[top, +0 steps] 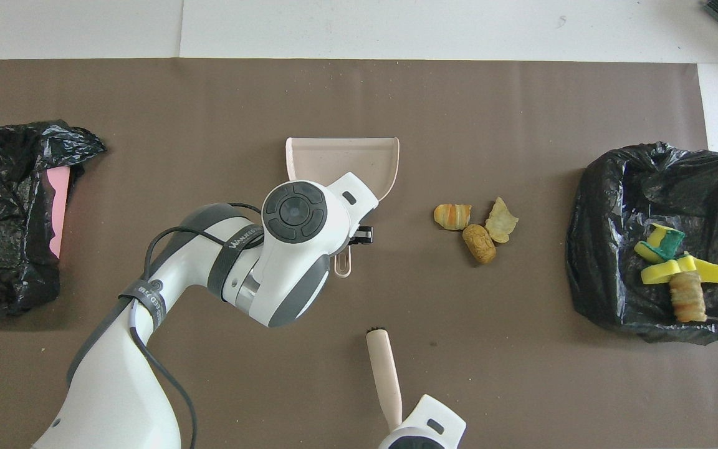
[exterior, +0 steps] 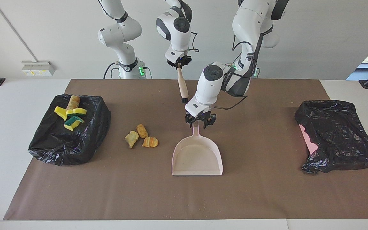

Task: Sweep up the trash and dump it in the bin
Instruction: 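Grasp the brush with the right gripper while the left gripper lifts the dustpan, then sweep the brown chunks into the dustpan with the right gripper's brush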

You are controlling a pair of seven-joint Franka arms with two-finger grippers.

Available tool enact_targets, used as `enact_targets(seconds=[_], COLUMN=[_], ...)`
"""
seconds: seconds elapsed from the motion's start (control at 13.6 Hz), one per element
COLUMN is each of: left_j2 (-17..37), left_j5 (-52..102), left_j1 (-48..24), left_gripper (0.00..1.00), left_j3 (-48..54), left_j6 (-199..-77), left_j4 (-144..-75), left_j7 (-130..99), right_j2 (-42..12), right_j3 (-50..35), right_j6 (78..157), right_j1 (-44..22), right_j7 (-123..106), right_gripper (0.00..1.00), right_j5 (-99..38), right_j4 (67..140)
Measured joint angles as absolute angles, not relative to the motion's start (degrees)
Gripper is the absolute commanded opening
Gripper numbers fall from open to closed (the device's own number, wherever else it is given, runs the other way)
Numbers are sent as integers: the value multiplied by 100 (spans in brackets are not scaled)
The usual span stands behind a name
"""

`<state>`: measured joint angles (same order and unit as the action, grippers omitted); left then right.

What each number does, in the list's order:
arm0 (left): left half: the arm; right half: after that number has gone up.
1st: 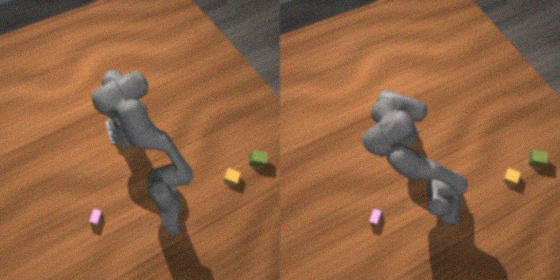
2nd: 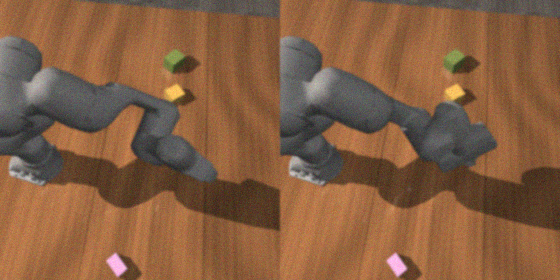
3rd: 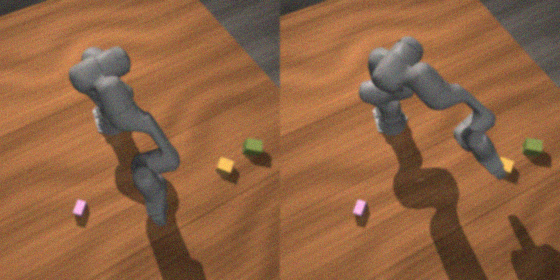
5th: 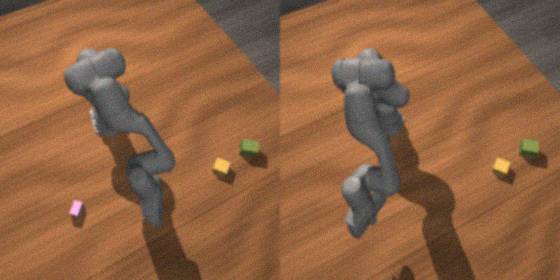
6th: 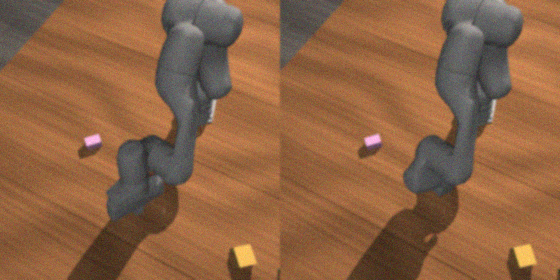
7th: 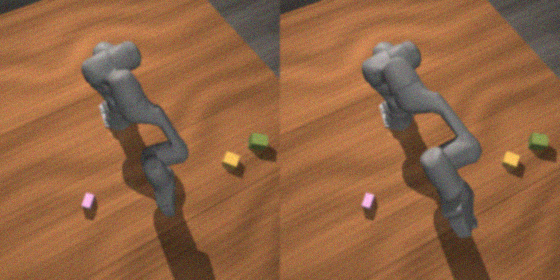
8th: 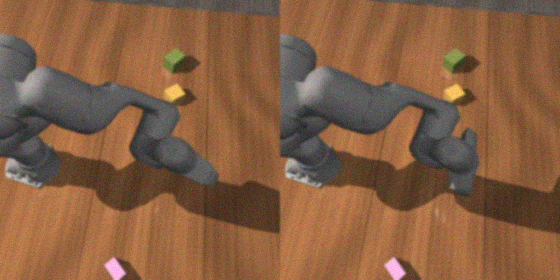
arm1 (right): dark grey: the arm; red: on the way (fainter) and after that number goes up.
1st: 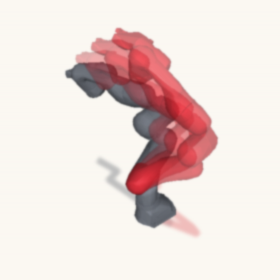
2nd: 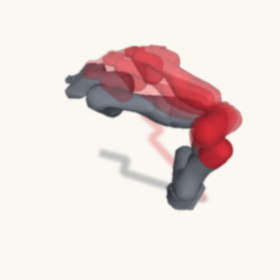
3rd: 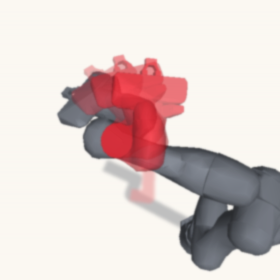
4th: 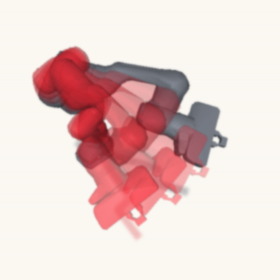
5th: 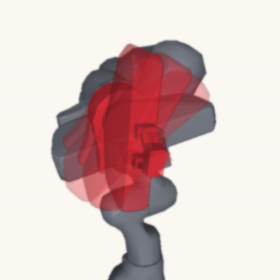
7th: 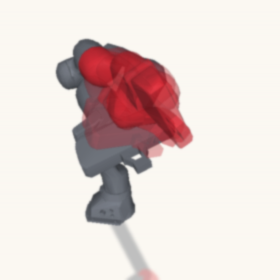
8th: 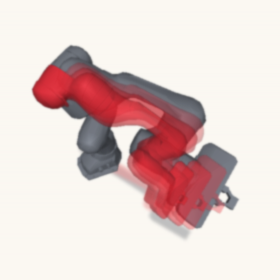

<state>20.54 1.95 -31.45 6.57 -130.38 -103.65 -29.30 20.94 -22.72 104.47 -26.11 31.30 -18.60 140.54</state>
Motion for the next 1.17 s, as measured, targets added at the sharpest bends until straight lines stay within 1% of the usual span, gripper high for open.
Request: enact_targets(seconds=[0.07,0.15,0.22,0.29,0.44,0.51,0.66,0.73,0.81,0.95,1.1,1.17], left_j2=[2054,2053,2054,2054,2048,2029,1892,1758,1623,1444,1403,1408], left_j5=[193,190,190,187,180,178,171,169,168,168,166,165], left_j1=[-3145,-3145,-3144,-3142,-3132,-3119,-3049,-2968,-2884,-2719,-2586,-2557], left_gripper=[26,15,12,3,3,3,4,4,4,3,0,0], left_j3=[657,654,647,636,600,575,519,499,492,482,478,472], left_j6=[-13059,-13068,-13070,-13070,-13055,-13017,-12674,-12332,-12000,-11600,-11502,-11498], left_j4=[-10365,-10365,-10362,-10360,-10353,-10346,-10303,-10291,-10290,-10293,-10311,-10334], left_j7=[-2928,-2927,-2926,-2916,-2844,-2724,-2125,-1555,-968,12,912,1440], right_j2=[2279,2437,2570,2643,2653,2577,2203,1898,1574,860,156,-74], right_j3=[-2266,-2259,-2253,-2248,-2242,-2242,-2237,-2233,-2231,-2232,-2230,-2235], right_j6=[10219,10057,9923,9817,9737,9754,9841,10002,10324,10955,11147,11148], right_j1=[-2373,-2106,-1762,-1396,-498,-101,514,736,871,1011,1042,1042], right_j7=[2945,2745,2535,2344,1857,1621,1283,1221,1211,1211,1261,1266], right_gripper=[0,0,0,0,0,0,0,0,0,0,0,0], right_j5=[-1785,-1730,-1655,-1550,-1293,-1140,-539,-147,135,644,1038,1107], right_j4=[14053,14049,14018,13949,13737,13626,13334,13173,13067,12869,12597,12510])
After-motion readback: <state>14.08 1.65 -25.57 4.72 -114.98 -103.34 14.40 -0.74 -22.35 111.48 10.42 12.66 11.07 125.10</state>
